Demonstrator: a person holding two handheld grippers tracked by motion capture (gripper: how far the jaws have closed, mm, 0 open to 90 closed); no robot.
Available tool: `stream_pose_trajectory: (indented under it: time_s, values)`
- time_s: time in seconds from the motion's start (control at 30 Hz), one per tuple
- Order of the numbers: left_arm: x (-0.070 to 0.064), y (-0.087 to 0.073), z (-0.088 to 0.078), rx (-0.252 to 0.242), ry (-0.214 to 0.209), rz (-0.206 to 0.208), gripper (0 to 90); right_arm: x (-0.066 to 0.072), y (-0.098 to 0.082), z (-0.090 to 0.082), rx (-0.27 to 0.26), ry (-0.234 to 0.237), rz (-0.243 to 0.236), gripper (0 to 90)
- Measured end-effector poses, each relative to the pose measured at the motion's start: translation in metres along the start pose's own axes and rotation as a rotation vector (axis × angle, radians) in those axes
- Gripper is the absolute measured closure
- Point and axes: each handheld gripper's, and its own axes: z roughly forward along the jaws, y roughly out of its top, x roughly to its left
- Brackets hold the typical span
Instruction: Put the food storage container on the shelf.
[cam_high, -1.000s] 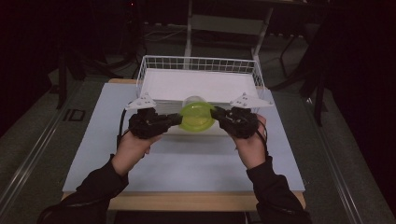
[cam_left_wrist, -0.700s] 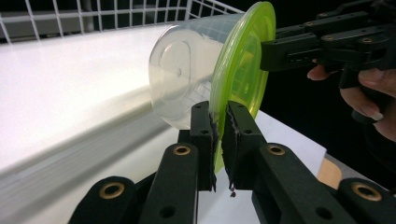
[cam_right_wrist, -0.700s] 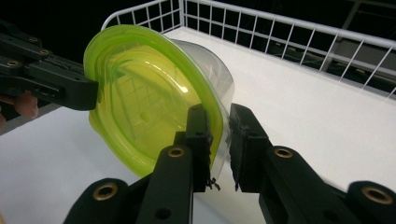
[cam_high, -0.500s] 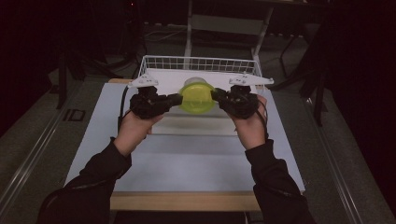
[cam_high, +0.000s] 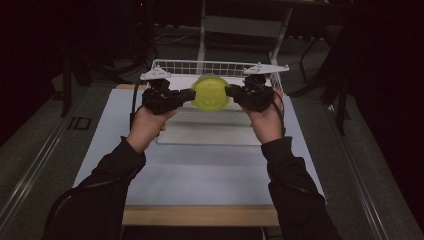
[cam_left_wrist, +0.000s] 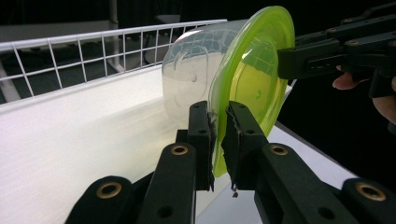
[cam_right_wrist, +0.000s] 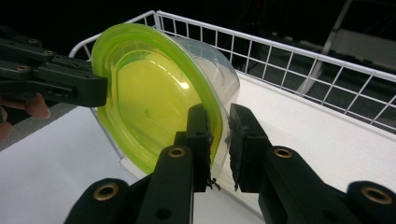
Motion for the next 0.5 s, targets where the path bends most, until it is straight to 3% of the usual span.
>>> stream_pose_trajectory:
  time_s: [0.13,0.37,0.5]
  values:
    - [0.008,0.001,0.007,0.022,0.002,-0.031,81.1,-0.005,0.004,0.010,0.032,0.006,0.017,79.1]
    - [0.012,0.001,0.013,0.026,0.002,-0.035,80.1,-0.012,0.006,0.017,0.069,0.017,0.043,79.1]
    - [0.014,0.004,0.017,0.024,0.009,-0.034,74.3,-0.019,0.011,0.021,0.097,0.032,0.069,79.1]
